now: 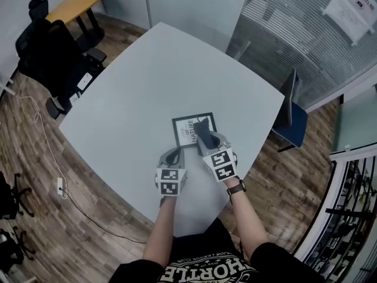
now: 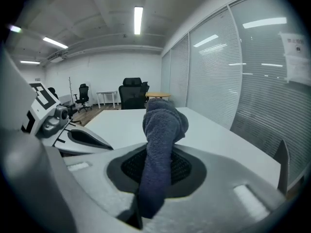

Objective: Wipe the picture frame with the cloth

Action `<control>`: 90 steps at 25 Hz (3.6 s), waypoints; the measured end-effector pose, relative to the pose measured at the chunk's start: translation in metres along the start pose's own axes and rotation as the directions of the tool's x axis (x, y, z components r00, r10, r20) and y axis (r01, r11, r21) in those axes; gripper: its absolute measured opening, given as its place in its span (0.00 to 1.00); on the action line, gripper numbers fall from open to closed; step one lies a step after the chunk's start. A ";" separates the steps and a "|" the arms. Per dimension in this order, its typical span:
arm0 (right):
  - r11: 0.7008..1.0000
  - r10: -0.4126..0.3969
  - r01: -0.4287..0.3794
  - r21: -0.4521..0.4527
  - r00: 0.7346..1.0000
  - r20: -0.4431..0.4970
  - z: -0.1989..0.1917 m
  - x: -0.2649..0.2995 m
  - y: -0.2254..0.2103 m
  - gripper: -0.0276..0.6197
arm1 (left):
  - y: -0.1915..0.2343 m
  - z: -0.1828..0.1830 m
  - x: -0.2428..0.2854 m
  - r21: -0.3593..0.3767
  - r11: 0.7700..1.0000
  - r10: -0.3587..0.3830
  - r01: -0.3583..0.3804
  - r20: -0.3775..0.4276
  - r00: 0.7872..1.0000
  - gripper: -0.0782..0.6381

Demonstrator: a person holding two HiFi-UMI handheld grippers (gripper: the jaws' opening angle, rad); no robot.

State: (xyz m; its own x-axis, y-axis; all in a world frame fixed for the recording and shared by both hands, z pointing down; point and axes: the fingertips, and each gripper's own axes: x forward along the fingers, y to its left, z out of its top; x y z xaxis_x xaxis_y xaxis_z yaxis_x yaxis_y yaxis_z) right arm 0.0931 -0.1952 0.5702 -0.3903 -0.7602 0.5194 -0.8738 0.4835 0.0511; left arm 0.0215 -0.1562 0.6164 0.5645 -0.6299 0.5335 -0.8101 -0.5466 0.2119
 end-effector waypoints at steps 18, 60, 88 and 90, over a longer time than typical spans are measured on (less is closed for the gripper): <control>0.631 0.266 -0.479 -0.610 0.873 -0.410 -0.039 0.156 0.003 0.15 | 0.042 -0.060 0.097 0.010 0.999 0.048 -0.047 -0.189 0.981 0.12; 0.729 0.124 -0.331 -0.599 0.925 -0.360 -0.064 0.161 -0.013 0.15 | 0.038 -0.072 0.101 -0.015 1.000 0.008 -0.011 -0.211 0.977 0.12; 0.804 0.036 -0.298 -0.514 0.888 -0.459 -0.117 0.127 -0.085 0.15 | 0.044 -0.069 0.095 -0.023 0.999 -0.031 0.027 -0.214 0.976 0.12; 0.812 0.034 -0.290 -0.506 0.889 -0.456 -0.119 0.126 -0.087 0.15 | 0.041 -0.069 0.096 -0.045 0.999 -0.036 0.027 -0.210 0.977 0.12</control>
State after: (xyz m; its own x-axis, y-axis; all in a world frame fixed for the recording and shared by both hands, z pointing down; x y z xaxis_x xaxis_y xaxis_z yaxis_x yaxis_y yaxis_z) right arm 0.1545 -0.2815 0.7326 -0.2445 -0.4620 0.8525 -0.4494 0.8331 0.3225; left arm 0.0315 -0.2014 0.7331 0.5472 -0.4799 0.6857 -0.8011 -0.5378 0.2628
